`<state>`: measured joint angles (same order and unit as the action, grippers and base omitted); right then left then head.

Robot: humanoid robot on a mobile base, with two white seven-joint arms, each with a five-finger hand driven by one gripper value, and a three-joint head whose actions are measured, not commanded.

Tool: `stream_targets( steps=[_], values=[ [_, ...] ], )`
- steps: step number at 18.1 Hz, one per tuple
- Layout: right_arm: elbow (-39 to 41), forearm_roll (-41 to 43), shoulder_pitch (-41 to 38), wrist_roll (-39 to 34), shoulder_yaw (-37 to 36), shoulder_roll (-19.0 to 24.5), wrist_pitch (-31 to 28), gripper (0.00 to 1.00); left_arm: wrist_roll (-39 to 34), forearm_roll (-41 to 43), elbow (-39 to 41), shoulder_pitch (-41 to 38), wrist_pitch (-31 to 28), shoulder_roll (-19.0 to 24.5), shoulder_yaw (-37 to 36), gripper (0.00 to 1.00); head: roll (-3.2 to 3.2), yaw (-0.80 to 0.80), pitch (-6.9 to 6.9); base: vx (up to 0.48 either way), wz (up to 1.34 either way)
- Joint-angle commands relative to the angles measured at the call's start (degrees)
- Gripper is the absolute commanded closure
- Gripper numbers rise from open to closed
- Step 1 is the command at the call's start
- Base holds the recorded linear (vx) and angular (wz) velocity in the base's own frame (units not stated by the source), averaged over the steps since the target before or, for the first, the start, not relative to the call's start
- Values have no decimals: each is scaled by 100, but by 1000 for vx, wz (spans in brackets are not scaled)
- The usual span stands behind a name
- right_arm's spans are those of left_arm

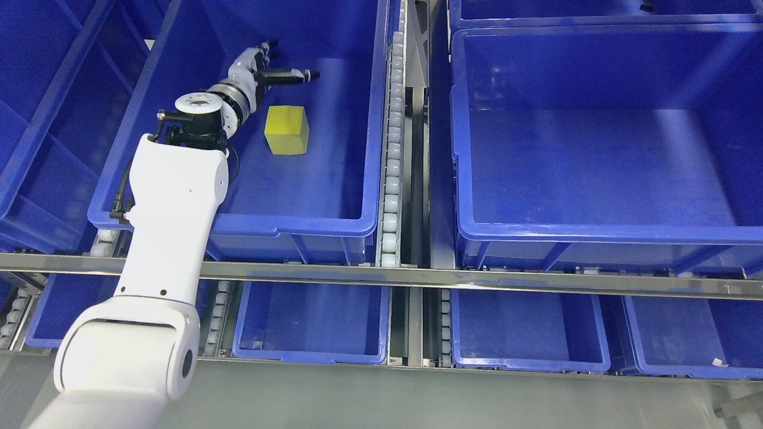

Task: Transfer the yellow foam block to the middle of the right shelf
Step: 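Withdraw the open left hand up and away from the cube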

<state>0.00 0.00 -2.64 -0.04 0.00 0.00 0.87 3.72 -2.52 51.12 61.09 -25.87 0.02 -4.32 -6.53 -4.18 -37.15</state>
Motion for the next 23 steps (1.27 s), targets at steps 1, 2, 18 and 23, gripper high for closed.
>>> stream_targets(
  steps=[1,2,18,23],
  values=[
    [100,-18,0,4,-35,-100,1,0,93,6,1539,-491,1029,270,388,0,0,0,0,0,0],
    [100,-18,0,4,-35,-100,1,0,224,-3,1845,-710,1232,349,388,0,0,0,0,0,0],
    [100,-18,0,4,-35,-100,1,0,744,-91,4731,-3235,2544,98,775,0,0,0,0,0,9],
    [100,-18,0,4,-35,-100,1,0,578,-91,4731,-2384,2386,98,652,0,0,0,0,-29,53]
  ],
)
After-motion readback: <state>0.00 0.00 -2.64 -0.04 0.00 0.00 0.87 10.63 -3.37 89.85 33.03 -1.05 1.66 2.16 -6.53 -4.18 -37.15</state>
